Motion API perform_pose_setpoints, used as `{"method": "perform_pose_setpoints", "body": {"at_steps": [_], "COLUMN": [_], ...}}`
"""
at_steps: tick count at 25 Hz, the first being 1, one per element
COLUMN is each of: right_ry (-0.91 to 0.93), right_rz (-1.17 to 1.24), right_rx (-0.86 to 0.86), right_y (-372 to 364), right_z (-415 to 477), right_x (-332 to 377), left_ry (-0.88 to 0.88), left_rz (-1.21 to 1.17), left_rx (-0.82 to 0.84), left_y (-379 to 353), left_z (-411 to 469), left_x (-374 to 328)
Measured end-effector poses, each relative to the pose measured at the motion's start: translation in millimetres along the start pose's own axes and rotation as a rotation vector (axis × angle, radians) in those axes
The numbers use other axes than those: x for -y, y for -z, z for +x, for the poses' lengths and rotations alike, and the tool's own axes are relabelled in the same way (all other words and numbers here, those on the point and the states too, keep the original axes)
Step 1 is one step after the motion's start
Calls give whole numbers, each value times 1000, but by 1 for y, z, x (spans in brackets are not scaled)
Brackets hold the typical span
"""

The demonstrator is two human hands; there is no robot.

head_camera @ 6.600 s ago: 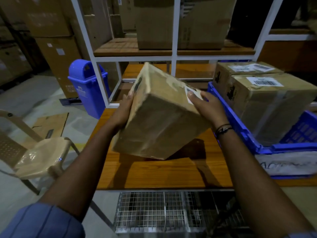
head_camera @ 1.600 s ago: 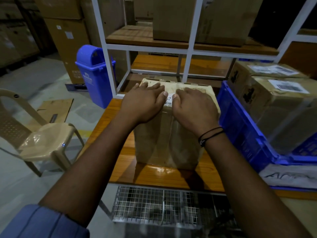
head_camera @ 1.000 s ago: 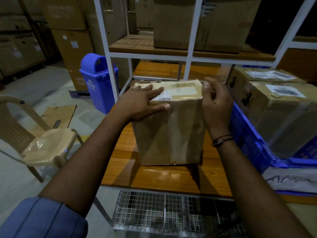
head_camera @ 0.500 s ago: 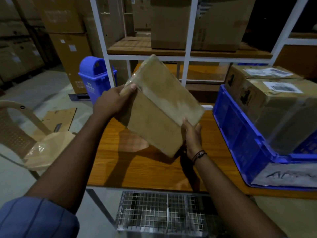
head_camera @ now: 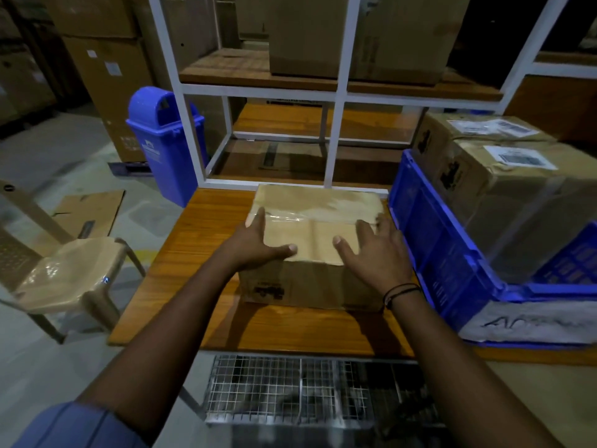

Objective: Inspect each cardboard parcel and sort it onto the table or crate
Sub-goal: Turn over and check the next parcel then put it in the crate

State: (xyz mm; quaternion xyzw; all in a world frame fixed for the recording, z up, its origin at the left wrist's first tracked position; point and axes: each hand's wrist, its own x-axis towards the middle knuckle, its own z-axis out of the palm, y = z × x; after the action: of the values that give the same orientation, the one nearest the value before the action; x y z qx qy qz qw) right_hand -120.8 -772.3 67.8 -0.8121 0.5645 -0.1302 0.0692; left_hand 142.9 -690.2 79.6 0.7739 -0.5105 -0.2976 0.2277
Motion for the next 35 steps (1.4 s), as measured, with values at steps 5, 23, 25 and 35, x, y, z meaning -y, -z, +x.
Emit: {"method": "perform_pose_setpoints", "body": {"at_steps": [5,23,25,35], "right_ry": [115,59,52,46], "right_rz": [-159,-242,-239,-189], "right_rx": [97,102,112,87], "right_y": [-2,-5,-7,-10], "right_z": [3,132,146,191], "right_x": [-2,-72,-76,-83], "left_ry": [10,-108,-107,-96], "left_rz": [245,604,601,626], "left_rx": [137,-74,-78,-100], "left_y": [-6,-60,-60,-59], "left_z": [0,124,134,176], "left_x": [-16,-84,-89,-103]}}
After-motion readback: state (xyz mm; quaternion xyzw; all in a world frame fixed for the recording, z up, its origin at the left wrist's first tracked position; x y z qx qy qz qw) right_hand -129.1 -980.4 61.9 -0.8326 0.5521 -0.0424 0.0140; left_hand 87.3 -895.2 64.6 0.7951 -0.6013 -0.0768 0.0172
